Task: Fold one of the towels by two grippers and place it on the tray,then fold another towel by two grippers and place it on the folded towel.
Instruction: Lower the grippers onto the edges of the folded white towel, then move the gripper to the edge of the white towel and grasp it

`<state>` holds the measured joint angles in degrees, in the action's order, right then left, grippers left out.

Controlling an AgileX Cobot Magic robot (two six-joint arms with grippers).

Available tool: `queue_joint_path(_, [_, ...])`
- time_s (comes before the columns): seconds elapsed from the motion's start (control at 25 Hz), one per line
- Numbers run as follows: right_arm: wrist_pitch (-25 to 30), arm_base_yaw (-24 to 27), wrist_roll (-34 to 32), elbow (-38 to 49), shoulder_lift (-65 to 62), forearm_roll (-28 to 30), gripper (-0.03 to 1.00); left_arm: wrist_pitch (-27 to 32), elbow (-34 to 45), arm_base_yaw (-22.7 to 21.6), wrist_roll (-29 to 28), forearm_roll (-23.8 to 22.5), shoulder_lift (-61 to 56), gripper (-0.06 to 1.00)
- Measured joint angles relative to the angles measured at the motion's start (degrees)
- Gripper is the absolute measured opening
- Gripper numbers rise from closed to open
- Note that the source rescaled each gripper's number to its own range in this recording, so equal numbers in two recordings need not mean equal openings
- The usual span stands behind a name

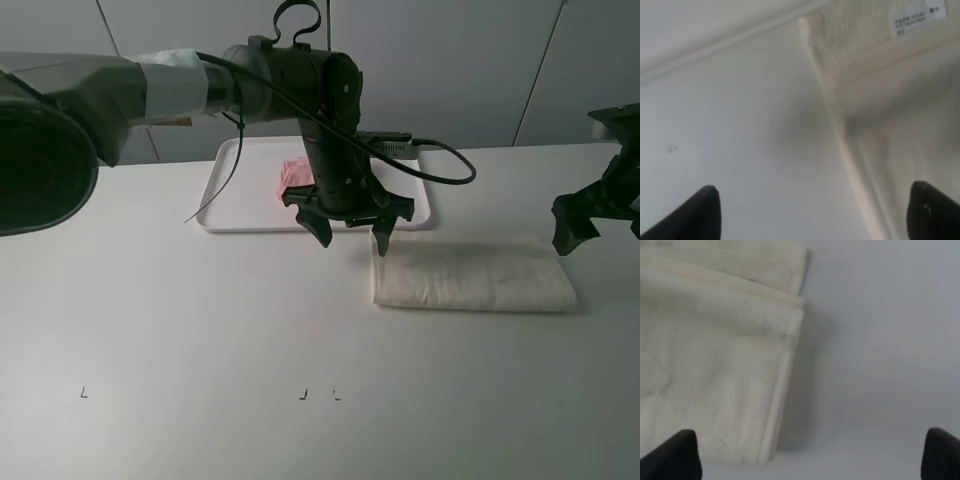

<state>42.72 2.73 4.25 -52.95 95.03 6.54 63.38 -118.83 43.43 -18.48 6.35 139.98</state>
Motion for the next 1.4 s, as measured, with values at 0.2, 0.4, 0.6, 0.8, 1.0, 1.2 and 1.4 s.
queue_joint_path(0.2, [-0.2,0.0,-0.1,0.0,0.6,0.0,0.95,4.5,-4.5,0.0,-2.2,-1.3,4.2,0.96])
queue_joint_path(0.4, [-2.0,0.0,-0.1,0.0,0.9,-0.1,0.95,5.3,-5.1,0.0,-3.7,-1.6,6.1,0.96])
queue_joint_path(0.6, [-1.2,0.0,-0.2,-2.9,4.2,-0.2,0.95,5.4,-5.3,0.0,-4.0,-2.6,6.1,0.96])
queue_joint_path(0.8, [0.6,0.0,-0.7,-6.1,8.4,-0.7,0.95,4.8,-5.3,0.0,-4.6,-3.1,6.1,0.95])
queue_joint_path(1.0, [1.2,0.5,-1.9,-7.0,10.2,-1.3,0.95,4.4,-5.3,0.0,-4.7,-2.4,6.1,0.95])
queue_joint_path(1.2, [1.2,2.0,-2.1,-7.3,10.4,-1.6,0.95,4.3,-7.9,0.0,-2.7,-1.9,4.3,0.95])
queue_joint_path(1.4, [1.2,2.2,-2.1,-7.3,10.4,-1.6,0.95,6.0,-10.1,0.0,-0.9,-2.0,4.3,0.95])
